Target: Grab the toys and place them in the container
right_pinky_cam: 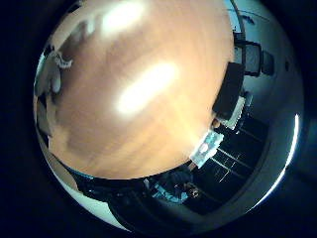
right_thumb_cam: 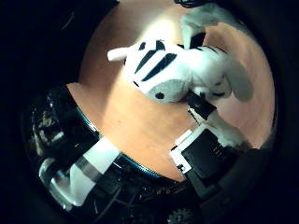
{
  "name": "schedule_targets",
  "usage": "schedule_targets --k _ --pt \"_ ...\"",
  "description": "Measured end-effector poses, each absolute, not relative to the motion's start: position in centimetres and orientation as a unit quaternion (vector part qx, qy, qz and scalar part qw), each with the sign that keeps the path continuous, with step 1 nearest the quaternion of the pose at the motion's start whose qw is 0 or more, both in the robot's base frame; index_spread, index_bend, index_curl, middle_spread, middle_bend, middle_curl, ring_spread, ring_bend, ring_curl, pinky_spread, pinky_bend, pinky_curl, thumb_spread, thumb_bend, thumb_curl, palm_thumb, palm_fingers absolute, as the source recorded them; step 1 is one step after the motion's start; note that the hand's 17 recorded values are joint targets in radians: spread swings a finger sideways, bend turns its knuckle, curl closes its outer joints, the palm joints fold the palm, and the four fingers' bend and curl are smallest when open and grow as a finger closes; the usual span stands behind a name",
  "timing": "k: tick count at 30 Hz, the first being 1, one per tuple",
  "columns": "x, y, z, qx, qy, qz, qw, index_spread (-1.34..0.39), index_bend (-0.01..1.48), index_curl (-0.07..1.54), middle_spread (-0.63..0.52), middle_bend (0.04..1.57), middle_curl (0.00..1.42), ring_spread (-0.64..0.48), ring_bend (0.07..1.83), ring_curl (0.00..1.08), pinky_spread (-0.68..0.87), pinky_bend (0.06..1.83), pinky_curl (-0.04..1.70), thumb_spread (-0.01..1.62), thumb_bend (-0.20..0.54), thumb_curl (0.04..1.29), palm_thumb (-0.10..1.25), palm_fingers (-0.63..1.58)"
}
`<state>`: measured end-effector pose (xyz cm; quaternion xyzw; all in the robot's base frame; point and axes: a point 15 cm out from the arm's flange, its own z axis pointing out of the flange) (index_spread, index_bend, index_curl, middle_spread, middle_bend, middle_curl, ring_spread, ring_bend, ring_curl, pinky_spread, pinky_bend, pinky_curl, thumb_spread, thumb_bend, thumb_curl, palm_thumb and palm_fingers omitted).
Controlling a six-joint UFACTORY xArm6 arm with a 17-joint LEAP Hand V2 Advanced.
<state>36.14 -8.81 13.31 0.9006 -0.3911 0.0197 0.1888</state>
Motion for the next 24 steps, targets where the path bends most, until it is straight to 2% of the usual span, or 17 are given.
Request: schedule_targets --k 2,8,15,24 --pt "36.2 -8.7 13.4 0.901 -0.39 0.021 0.188 -0.51 1.11 0.54 -0.29 0.35 0.38 0.02 0.15 0.1 0.35 0.15 0.17 0.88 -0.021 0.45 1.03 0.41" --pt "36.2 -9.0 15.0 0.9 -0.393 0.032 0.188 -0.46 1.21 0.55 -0.37 0.47 0.41 -0.01 0.16 0.09 0.34 0.16 0.15 0.89 -0.019 0.42 1.05 0.42" --pt "33.4 -10.5 19.5 0.89 -0.402 0.022 0.215 -0.43 1.24 0.54 -0.43 0.57 0.45 -0.01 0.17 0.09 0.34 0.16 0.14 0.91 -0.02 0.42 1.05 0.43" --pt "32.0 -11.0 27.6 0.881 -0.422 0.075 0.199 -0.42 1.23 0.52 -0.46 0.64 0.49 -0.04 0.18 0.11 0.34 0.17 0.14 0.91 -0.02 0.44 1.04 0.46"
